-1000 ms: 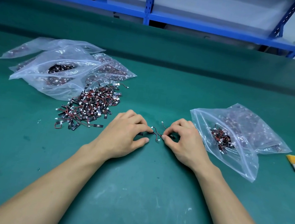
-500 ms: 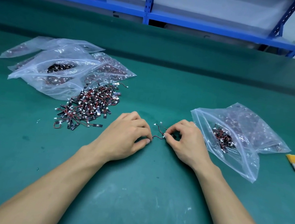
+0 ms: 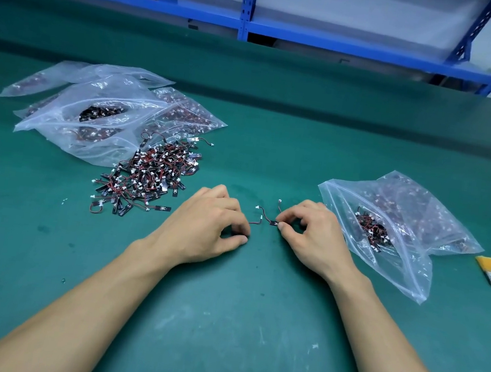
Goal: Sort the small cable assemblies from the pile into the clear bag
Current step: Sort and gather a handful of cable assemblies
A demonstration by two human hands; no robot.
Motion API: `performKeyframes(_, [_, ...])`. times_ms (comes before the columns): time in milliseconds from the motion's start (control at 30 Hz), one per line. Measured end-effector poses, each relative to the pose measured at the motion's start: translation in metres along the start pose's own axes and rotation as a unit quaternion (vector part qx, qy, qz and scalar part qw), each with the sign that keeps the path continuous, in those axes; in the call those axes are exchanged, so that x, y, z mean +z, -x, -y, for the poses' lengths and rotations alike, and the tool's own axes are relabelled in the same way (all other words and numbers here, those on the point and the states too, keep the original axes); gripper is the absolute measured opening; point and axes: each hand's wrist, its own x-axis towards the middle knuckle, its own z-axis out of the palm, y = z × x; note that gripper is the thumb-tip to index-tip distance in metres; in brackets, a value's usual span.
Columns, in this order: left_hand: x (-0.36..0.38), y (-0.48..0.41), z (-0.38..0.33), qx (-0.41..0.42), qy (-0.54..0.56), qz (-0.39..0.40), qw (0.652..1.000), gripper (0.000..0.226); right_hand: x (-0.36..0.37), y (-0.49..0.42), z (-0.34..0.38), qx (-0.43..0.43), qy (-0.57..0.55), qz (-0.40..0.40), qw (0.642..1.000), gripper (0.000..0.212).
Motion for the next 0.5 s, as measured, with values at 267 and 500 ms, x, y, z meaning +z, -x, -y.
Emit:
performKeyframes(267, [0.005, -0.003, -0.001, -0.048, -0.013, -0.019, 0.999, 0.012, -0.005, -0.001, -0.002, 0.014, 0.013, -0.006, 1.000, 0.017])
performKeyframes(500, [0.008, -0.008, -0.011, -0.040, -0.040, -0.055, 0.997, 0.028, -0.006, -0.002, -0.003, 0.022, 0.001, -0.017, 1.000, 0.018])
